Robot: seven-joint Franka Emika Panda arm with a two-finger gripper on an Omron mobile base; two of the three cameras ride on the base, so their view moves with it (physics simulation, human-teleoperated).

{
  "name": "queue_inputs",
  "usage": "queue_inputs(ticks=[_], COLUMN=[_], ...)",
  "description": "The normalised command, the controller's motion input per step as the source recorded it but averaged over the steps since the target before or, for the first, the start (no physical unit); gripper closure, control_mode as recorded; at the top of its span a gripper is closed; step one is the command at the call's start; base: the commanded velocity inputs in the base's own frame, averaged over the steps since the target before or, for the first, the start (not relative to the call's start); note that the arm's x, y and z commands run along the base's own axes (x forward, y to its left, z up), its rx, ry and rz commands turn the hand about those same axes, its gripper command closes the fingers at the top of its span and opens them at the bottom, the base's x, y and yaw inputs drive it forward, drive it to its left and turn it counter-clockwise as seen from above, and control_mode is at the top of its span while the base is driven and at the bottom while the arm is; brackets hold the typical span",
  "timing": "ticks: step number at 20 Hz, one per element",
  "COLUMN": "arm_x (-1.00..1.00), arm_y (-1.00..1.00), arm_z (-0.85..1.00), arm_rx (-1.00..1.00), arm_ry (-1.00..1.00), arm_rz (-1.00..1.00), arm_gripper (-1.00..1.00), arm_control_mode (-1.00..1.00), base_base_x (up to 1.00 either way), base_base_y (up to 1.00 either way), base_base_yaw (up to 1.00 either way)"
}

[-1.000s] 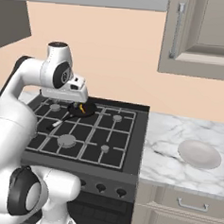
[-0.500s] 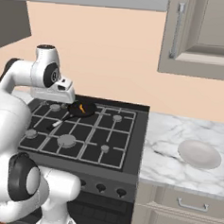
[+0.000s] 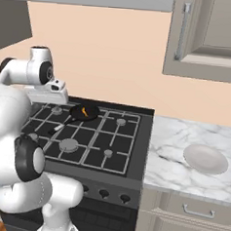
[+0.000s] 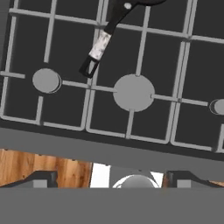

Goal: Place the shrimp on the plate and place the cucumber on the same plate.

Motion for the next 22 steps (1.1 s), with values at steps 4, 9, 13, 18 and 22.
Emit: queue_inputs(ticks=[4,9,13,18,22], arm_x=[0.1,0.58,0.66,0.67,0.71], arm_y=[0.18,-0.21,-0.31,-0.16,0.0], arm_z=[-0.12,-0.27,-0.2,-0.24,-0.28], arm_rx=[-0.01,0.0,0.0,0.02,0.0], arm_ry=[0.06,0.0,0.0,0.0,0.01], arm_rz=[0.05,0.05,0.03,0.03,0.01], arm_gripper=[-1.0,-1.0,-1.0,-1.0,-1.0], arm_control_mode=[-1.0,-1.0,-1.0,-1.0,-1.0], base_base_x=[0.0,0.0,0.0,0.0,0.0], base_base_y=[0.0,0.0,0.0,0.0,0.0], base_base_yaw=[0.0,0.0,0.0,0.0,0.0])
